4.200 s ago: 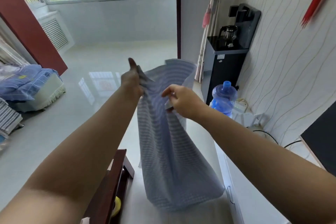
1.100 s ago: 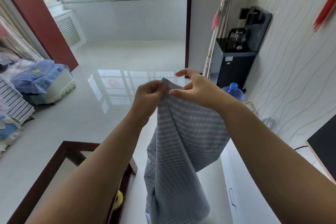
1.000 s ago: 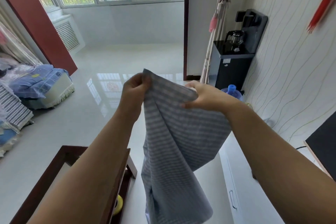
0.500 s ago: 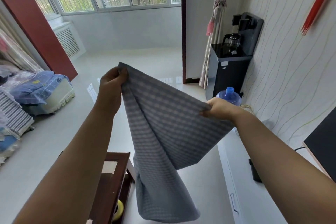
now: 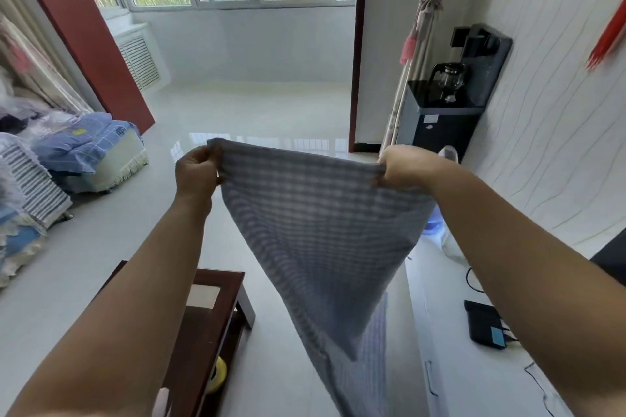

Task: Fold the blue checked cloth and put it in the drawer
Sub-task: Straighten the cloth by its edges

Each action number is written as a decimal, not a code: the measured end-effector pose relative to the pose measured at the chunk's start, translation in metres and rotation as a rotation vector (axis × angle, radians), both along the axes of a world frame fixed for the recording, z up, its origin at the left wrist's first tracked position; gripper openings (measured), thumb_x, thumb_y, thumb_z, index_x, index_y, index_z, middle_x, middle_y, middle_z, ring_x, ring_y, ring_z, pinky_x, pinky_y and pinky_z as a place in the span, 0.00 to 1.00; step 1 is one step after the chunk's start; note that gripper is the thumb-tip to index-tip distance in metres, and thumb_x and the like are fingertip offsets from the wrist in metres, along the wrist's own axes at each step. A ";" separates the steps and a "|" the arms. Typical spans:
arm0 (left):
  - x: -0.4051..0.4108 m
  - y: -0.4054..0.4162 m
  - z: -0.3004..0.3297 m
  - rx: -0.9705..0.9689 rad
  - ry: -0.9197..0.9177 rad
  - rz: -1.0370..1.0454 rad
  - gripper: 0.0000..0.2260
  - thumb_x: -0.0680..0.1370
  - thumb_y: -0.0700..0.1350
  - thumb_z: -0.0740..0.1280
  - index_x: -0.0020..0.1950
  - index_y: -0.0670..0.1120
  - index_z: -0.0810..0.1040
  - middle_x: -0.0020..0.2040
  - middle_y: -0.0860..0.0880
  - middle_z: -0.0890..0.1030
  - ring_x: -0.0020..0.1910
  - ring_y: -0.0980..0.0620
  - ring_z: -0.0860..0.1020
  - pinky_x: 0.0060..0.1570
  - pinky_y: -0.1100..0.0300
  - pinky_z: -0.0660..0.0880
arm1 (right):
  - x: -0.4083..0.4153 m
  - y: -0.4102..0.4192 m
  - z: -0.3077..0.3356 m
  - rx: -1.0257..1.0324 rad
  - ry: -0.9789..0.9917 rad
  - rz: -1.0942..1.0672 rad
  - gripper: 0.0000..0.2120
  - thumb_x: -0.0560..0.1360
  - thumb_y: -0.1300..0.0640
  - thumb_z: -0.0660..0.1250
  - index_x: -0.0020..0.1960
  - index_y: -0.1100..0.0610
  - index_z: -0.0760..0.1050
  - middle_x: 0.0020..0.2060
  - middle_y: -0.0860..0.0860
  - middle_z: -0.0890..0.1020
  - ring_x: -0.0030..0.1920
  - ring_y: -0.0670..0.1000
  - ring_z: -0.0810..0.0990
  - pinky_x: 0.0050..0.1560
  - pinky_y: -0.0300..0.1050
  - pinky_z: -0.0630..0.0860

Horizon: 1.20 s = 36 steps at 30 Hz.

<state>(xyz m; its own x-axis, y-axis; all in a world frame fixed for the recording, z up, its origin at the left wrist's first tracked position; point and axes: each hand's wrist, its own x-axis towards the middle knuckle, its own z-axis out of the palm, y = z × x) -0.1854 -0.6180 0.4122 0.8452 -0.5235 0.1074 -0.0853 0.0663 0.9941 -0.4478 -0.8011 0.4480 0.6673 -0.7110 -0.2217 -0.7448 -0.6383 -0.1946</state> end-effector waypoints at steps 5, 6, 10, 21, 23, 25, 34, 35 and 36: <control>-0.005 0.004 -0.007 0.101 -0.129 -0.148 0.09 0.81 0.41 0.63 0.44 0.50 0.80 0.41 0.50 0.80 0.39 0.55 0.78 0.28 0.64 0.77 | -0.008 -0.010 -0.002 -0.095 0.074 -0.036 0.12 0.74 0.48 0.67 0.41 0.57 0.79 0.41 0.54 0.81 0.43 0.56 0.80 0.38 0.43 0.72; -0.005 0.005 -0.008 0.136 -0.168 -0.177 0.08 0.80 0.42 0.64 0.44 0.50 0.80 0.41 0.50 0.80 0.39 0.55 0.77 0.26 0.66 0.75 | -0.011 -0.013 -0.002 -0.113 0.075 -0.057 0.10 0.74 0.49 0.67 0.40 0.55 0.79 0.41 0.53 0.82 0.43 0.55 0.80 0.36 0.43 0.71; -0.005 0.007 -0.005 0.198 -0.223 -0.277 0.07 0.79 0.41 0.66 0.44 0.52 0.80 0.36 0.57 0.83 0.35 0.60 0.79 0.25 0.67 0.74 | -0.018 -0.015 -0.004 -0.264 0.012 -0.137 0.07 0.74 0.57 0.64 0.41 0.53 0.80 0.36 0.50 0.80 0.39 0.53 0.78 0.31 0.39 0.64; -0.003 -0.012 0.012 0.066 -0.235 -0.126 0.09 0.80 0.43 0.63 0.42 0.52 0.79 0.43 0.46 0.79 0.41 0.49 0.77 0.43 0.53 0.78 | -0.025 0.000 0.036 0.079 0.124 0.045 0.12 0.71 0.46 0.72 0.45 0.54 0.82 0.38 0.49 0.83 0.41 0.50 0.81 0.45 0.45 0.77; 0.004 -0.013 0.017 0.119 -0.310 -0.115 0.09 0.78 0.45 0.65 0.39 0.52 0.79 0.41 0.44 0.78 0.39 0.48 0.74 0.41 0.52 0.74 | -0.026 0.003 0.039 0.124 0.159 0.050 0.12 0.71 0.44 0.71 0.46 0.53 0.81 0.40 0.49 0.84 0.43 0.51 0.82 0.50 0.47 0.77; 0.005 -0.013 0.019 0.074 -0.285 -0.102 0.10 0.78 0.44 0.65 0.38 0.51 0.79 0.40 0.45 0.77 0.39 0.49 0.72 0.41 0.54 0.71 | -0.023 0.002 0.035 0.030 0.140 0.038 0.12 0.73 0.45 0.69 0.47 0.53 0.81 0.40 0.49 0.82 0.42 0.51 0.80 0.46 0.45 0.75; -0.010 -0.009 0.022 -0.119 -0.239 -0.140 0.14 0.77 0.35 0.62 0.38 0.51 0.79 0.32 0.58 0.78 0.34 0.56 0.74 0.36 0.61 0.73 | -0.024 -0.026 -0.016 -0.161 -0.025 -0.036 0.13 0.64 0.35 0.67 0.45 0.38 0.79 0.75 0.44 0.55 0.74 0.59 0.53 0.70 0.66 0.56; -0.010 -0.008 0.021 -0.120 -0.236 -0.149 0.14 0.77 0.35 0.62 0.38 0.51 0.79 0.33 0.56 0.78 0.34 0.55 0.74 0.36 0.61 0.73 | -0.026 -0.028 -0.021 -0.137 -0.014 0.017 0.10 0.65 0.37 0.69 0.43 0.38 0.80 0.75 0.43 0.56 0.75 0.57 0.52 0.72 0.66 0.51; -0.007 -0.008 0.020 -0.119 -0.227 -0.154 0.14 0.76 0.35 0.62 0.37 0.51 0.79 0.34 0.53 0.78 0.35 0.53 0.74 0.37 0.59 0.73 | -0.029 -0.028 -0.026 -0.119 0.016 0.053 0.07 0.66 0.40 0.70 0.42 0.41 0.81 0.72 0.45 0.65 0.74 0.55 0.58 0.73 0.64 0.49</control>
